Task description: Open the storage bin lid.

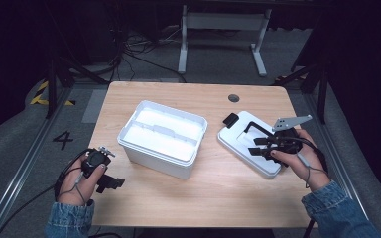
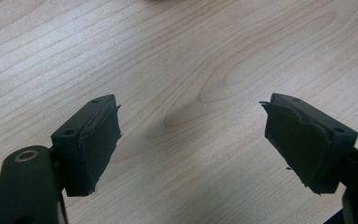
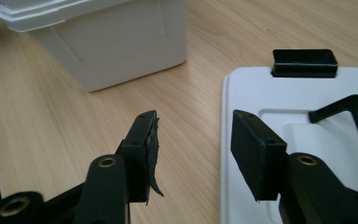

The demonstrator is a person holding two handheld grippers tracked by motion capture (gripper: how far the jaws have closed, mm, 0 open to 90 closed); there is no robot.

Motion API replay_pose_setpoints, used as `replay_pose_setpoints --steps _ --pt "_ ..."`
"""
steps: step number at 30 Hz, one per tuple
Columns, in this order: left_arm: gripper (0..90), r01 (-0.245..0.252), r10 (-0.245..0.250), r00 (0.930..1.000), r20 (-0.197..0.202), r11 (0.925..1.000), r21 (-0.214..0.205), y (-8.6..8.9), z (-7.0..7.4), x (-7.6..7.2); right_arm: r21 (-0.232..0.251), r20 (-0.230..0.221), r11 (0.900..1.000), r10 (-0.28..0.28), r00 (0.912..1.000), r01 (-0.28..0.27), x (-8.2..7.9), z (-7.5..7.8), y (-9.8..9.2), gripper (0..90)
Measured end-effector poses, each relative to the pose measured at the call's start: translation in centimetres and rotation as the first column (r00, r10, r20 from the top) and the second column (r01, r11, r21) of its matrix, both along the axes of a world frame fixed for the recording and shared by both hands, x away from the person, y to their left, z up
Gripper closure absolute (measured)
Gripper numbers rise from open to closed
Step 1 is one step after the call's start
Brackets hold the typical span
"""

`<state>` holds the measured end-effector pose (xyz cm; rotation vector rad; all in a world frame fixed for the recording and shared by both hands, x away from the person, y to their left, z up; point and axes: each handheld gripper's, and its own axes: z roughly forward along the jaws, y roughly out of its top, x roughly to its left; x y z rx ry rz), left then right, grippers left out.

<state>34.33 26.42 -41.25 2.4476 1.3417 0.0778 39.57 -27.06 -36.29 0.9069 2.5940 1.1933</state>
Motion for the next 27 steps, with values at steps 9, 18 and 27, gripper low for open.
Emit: replay_pose_setpoints --steps 9,18,27 --pt "18.6 0.011 -0.011 0.9999 0.006 0.9999 0.01 0.1 0.0 0.0 -0.003 -0.016 0.9997 0.024 0.9996 -0.024 -2.0 -1.4 1.8 50.9" --pt "18.6 0.008 -0.008 1.0 0.006 1.0 0.003 0.1 0.1 -0.2 0.013 -0.053 0.9984 0.056 0.997 -0.055 -3.4 -4.5 3.4 50.2" --pt "18.5 0.002 -0.002 1.0 0.008 1.0 -0.005 0.3 0.1 -0.1 -0.012 -0.059 0.9965 0.082 0.9949 -0.083 -3.8 -6.7 4.7 49.4"
